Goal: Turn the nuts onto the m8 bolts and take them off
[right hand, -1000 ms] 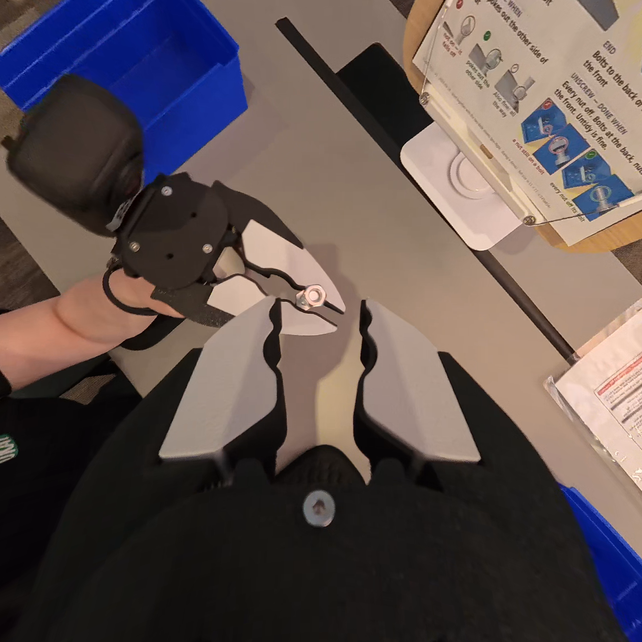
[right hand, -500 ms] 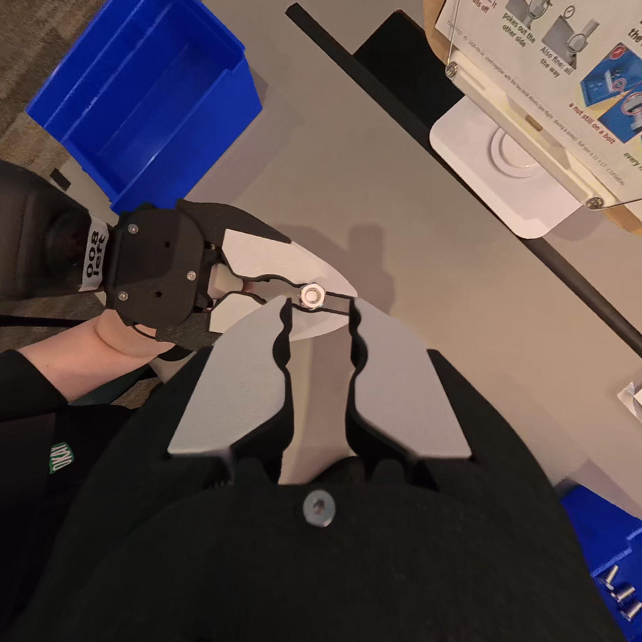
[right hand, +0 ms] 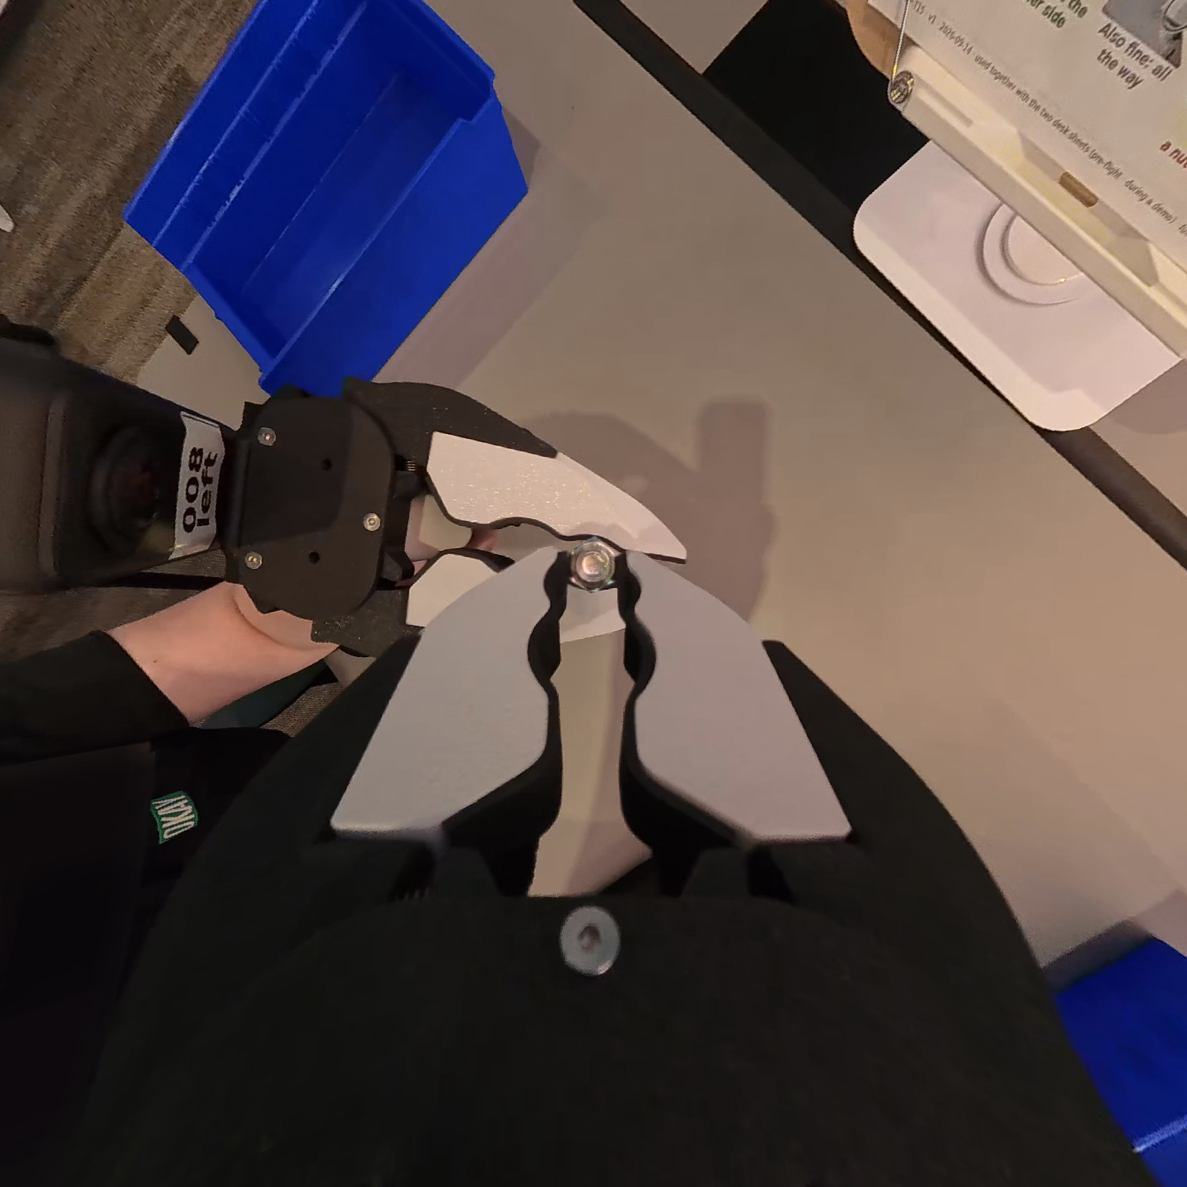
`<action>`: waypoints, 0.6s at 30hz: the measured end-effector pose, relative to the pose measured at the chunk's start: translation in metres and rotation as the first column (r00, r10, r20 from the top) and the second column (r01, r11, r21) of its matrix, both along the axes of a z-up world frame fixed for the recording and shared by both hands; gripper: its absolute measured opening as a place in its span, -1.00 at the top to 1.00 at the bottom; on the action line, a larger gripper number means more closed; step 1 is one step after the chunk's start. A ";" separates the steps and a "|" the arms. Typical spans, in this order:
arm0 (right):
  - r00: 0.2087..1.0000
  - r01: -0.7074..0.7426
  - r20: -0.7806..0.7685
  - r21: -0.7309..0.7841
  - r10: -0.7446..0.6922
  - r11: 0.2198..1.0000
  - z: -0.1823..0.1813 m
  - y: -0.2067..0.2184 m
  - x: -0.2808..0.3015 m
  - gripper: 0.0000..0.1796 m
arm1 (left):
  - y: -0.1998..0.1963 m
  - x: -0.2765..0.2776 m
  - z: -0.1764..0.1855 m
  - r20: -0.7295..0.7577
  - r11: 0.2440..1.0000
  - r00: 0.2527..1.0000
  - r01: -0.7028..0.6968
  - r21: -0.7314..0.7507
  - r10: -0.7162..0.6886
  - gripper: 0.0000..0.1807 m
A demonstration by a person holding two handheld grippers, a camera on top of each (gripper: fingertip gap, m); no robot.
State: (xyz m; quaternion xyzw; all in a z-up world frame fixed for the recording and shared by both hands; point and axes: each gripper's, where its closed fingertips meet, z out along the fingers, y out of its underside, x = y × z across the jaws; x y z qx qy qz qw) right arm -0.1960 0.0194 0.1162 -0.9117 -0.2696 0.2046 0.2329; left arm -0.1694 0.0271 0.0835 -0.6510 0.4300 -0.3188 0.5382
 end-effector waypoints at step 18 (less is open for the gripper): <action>0.782 -0.623 0.122 0.170 0.611 0.763 0.002 -0.074 -0.006 0.85 | -0.095 -0.007 0.001 0.002 0.783 0.796 0.596 -0.179 -0.605 0.89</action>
